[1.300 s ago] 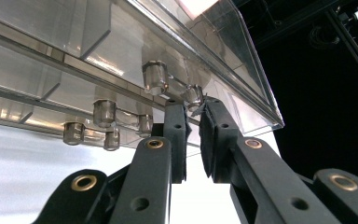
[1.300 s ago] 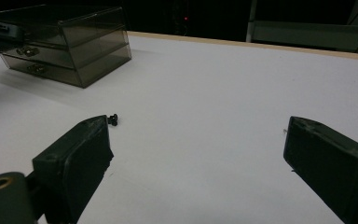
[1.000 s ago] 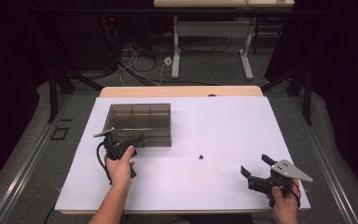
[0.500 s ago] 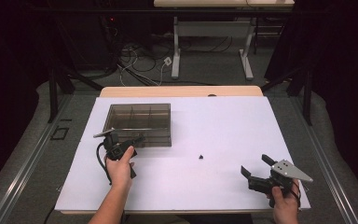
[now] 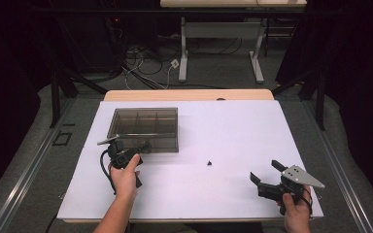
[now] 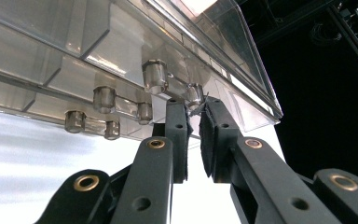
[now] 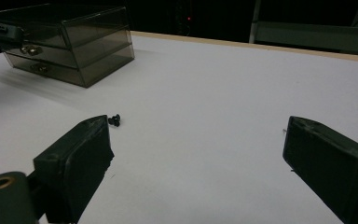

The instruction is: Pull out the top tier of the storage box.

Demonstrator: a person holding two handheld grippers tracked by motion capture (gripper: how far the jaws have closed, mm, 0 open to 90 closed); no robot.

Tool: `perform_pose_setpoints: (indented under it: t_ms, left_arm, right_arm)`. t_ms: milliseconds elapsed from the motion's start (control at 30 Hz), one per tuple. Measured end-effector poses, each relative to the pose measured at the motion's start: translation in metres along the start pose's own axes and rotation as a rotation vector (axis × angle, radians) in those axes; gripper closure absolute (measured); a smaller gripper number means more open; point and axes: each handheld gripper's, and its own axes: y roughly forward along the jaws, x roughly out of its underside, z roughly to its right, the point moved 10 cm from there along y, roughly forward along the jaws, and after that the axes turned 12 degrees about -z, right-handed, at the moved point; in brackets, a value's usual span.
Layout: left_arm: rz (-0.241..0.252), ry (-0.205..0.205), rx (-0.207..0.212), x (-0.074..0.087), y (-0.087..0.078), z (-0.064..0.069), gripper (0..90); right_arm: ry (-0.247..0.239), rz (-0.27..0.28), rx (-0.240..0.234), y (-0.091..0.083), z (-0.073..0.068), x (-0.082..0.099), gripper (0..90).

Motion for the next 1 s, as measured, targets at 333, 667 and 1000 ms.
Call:
perform_pose_setpoints:
  t_ms: [333, 667, 1000]
  left_arm:
    - [-0.002, 0.000, 0.004, 0.005, -0.003, 0.000, 81.7]
    - [-0.003, -0.002, 0.001, 0.009, -0.006, 0.001, 81.7]
    - [-0.006, -0.001, 0.000, 0.012, -0.008, 0.001, 81.7]
  right_arm:
    - [-0.009, -0.008, -0.010, 0.003, -0.002, -0.001, 7.3]
    - [-0.012, -0.007, -0.012, 0.003, -0.002, -0.002, 7.4]
    - [-0.016, -0.008, -0.012, 0.003, -0.002, -0.002, 7.3]
